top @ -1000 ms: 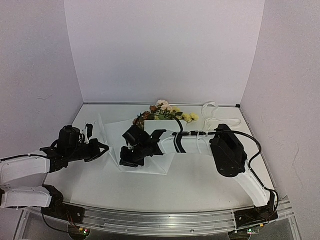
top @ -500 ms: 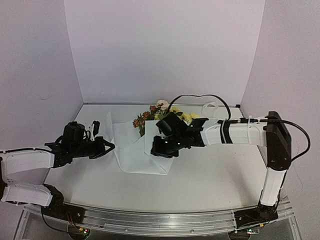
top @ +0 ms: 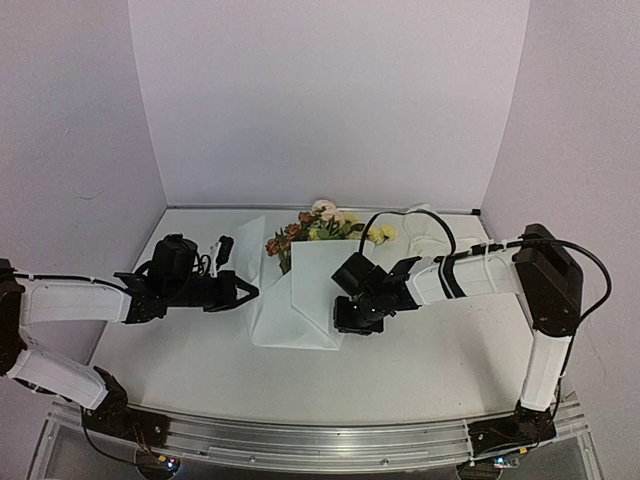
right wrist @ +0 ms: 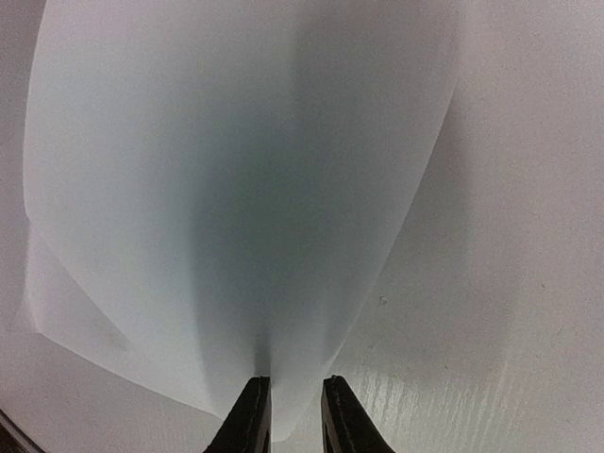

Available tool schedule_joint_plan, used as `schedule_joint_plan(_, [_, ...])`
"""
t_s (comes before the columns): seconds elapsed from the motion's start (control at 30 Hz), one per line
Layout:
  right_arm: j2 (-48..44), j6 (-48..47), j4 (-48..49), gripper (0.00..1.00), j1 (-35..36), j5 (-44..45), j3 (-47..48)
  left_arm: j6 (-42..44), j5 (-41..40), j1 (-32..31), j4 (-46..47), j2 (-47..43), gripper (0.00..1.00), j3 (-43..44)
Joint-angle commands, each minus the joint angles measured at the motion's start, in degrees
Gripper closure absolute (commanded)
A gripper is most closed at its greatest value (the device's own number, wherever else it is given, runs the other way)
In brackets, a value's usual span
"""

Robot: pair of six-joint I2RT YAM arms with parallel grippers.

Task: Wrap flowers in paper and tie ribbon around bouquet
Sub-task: Fold the 2/3-folded wrapping paper at the center of the board.

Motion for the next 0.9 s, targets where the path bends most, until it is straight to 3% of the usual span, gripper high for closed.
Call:
schedule_joint_plan(0.0, [2.4,0.9,1.6,0.79,0.3,0.2,1.9,2.2,0.6,-3.2,4.1,4.6,1.00,5.9])
schedule_joint_plan(0.4, [3.7,2.8,4.5,0.82,0.4,-0.2,0.3,5.9,0.5,-10.7,0.5,22.1,1.00,19.8])
schedule_joint_plan(0.87, [2.0,9.5,13.0,0.82,0.4,-2.0,-5.7,7.3,3.5,-11.7,-3.5,37.3,1.00,29.3])
